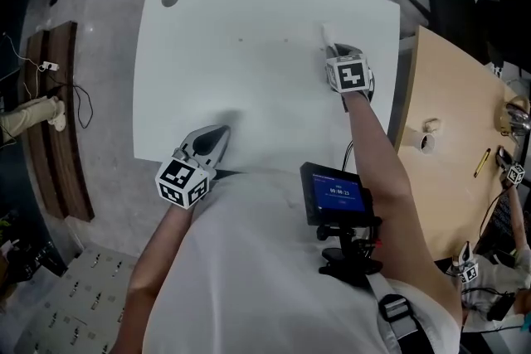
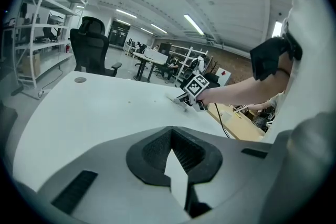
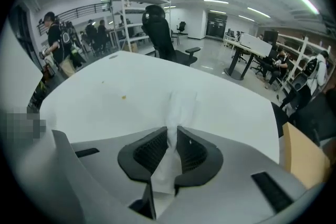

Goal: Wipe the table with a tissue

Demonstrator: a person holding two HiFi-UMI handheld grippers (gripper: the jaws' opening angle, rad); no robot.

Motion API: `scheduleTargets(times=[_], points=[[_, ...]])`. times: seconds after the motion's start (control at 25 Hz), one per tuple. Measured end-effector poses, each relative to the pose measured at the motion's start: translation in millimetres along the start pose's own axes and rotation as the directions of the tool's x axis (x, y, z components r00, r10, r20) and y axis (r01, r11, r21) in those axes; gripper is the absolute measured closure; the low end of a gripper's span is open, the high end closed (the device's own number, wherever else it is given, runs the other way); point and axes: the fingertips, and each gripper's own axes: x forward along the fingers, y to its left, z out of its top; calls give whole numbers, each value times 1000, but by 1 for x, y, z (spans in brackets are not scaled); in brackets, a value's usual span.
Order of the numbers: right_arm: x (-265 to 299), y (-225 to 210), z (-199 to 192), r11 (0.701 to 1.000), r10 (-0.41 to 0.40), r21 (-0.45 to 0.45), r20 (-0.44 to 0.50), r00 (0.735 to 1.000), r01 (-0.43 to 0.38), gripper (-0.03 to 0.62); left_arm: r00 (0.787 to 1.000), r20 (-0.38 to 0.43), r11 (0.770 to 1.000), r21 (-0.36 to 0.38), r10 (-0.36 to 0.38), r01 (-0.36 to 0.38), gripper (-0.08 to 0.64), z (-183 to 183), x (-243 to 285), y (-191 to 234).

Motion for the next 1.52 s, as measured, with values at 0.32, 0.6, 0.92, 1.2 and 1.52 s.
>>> scheduleTargets(times=[0.32,0.6,0.92,1.2,1.52], points=[[1,32,12,999,5,-45,-1,1000,-5,534,1000,2,999,7,-31,31,555,8,6,-9],[0,62,9,987,157,-26,13,987,-157,534,1000,6,1000,10,-14,14,555,5,-1,-6],[-18,137,-2,899,435,-76,18,900,-432,532,1000,13,999,25,-22,22,555,7,0,-18],[-37,108,28,877,453,52,241,858,-477,532,1000,22,1000,20,-13,12,555,4,2,-26],[-21,-2,37,976,198,59,176,964,-211,532,998,37,998,-23,51,-50,555,-3,-15,-11]])
